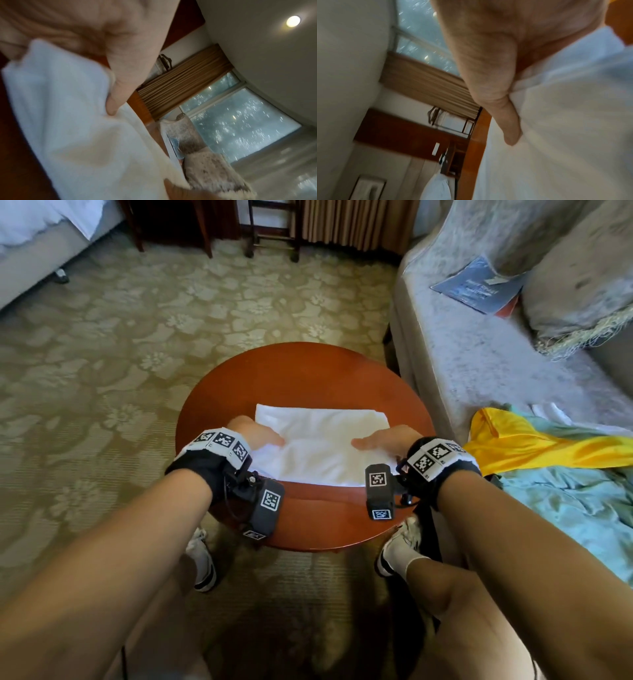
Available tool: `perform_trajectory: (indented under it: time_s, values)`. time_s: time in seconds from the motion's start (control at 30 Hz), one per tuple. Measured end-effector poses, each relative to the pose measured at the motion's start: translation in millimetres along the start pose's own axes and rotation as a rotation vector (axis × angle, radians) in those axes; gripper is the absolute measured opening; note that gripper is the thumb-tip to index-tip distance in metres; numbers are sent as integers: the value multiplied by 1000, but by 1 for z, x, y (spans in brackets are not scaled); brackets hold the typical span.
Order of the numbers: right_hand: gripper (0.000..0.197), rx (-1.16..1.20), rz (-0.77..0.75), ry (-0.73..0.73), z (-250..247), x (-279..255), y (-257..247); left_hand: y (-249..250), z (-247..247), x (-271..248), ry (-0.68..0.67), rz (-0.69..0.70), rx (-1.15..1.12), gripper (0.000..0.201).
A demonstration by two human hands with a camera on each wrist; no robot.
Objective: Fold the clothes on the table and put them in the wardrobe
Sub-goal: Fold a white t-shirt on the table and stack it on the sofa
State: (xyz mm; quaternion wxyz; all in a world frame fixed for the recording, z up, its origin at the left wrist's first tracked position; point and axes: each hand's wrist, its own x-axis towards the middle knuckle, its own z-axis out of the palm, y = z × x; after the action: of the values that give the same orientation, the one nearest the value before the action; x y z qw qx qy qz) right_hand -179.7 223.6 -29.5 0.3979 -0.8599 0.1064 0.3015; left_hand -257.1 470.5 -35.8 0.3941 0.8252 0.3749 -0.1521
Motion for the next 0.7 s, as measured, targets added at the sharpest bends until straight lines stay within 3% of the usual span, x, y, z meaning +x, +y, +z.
perform_trajectory:
  time_s: [0.07,0.2,0.23,0.3,0.37,0.43,0.5,0.63,0.7]
  values:
    - [34,98,-8,-11,-1,-10,11,-2,6,-9,-40,27,-79,47]
    - [62,292,-100,79,-17,-24,46,16,25,-37,-82,266,-189,39]
    - [59,357,-125,120,-28,-32,54,27,31,-45,-99,326,-214,34]
    - [36,428,-148,219,-54,-55,73,56,46,-70,-110,443,-206,20]
    - [28,474,-161,368,-87,-79,99,88,69,-97,-127,544,-175,23]
    - [37,506,-162,528,-121,-102,135,119,98,-126,-188,634,-157,29]
    - [61,556,-145,675,-157,-127,178,147,136,-153,-272,734,-139,29]
    - [53,594,-45,912,-219,-188,258,196,215,-218,-446,901,-109,23]
    - [56,637,-15,993,-241,-222,294,218,254,-247,-538,959,-70,40]
